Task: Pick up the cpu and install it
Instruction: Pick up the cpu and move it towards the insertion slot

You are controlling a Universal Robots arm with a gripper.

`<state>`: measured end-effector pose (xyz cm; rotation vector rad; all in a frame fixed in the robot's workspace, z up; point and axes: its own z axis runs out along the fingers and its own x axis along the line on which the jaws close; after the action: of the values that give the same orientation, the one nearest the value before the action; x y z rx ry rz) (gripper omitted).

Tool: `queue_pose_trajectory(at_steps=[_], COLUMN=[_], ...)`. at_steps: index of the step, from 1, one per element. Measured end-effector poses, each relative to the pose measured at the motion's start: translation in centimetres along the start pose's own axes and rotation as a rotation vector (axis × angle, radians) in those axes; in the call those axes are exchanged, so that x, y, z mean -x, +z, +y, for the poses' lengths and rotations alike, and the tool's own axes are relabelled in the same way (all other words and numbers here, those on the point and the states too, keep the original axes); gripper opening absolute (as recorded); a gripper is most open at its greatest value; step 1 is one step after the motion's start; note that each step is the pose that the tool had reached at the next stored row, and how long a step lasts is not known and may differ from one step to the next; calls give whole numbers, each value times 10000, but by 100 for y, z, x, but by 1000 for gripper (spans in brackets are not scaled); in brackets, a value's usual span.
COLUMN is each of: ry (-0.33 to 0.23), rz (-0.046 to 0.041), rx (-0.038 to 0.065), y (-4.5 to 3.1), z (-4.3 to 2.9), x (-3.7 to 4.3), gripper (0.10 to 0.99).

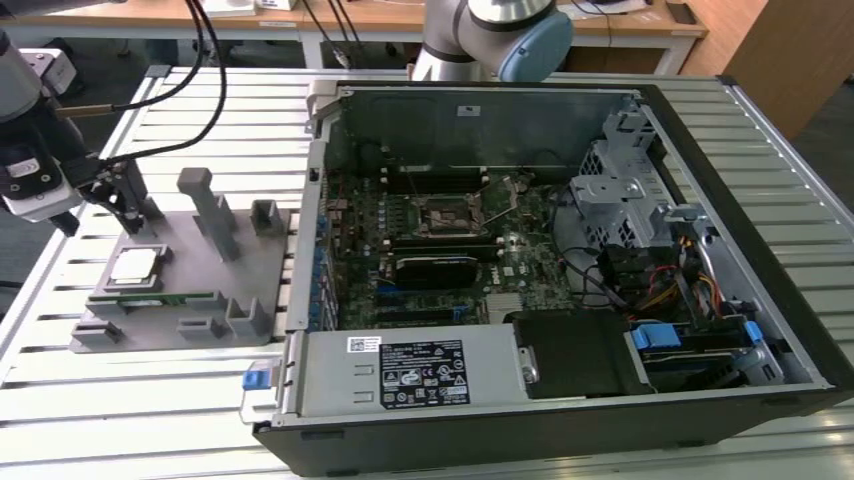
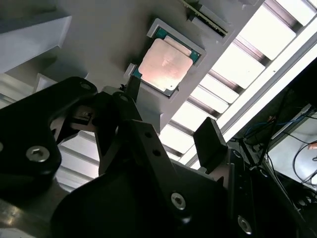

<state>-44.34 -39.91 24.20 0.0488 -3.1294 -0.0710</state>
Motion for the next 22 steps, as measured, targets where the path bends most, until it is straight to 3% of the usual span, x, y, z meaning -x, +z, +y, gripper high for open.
queue_pose_trajectory(at_steps=[15,22], ry=[-230,-230], rz=[10,9], rx=[1,3], y=[269,330], z=[-17,-46], x=[10,19], gripper=[706,706])
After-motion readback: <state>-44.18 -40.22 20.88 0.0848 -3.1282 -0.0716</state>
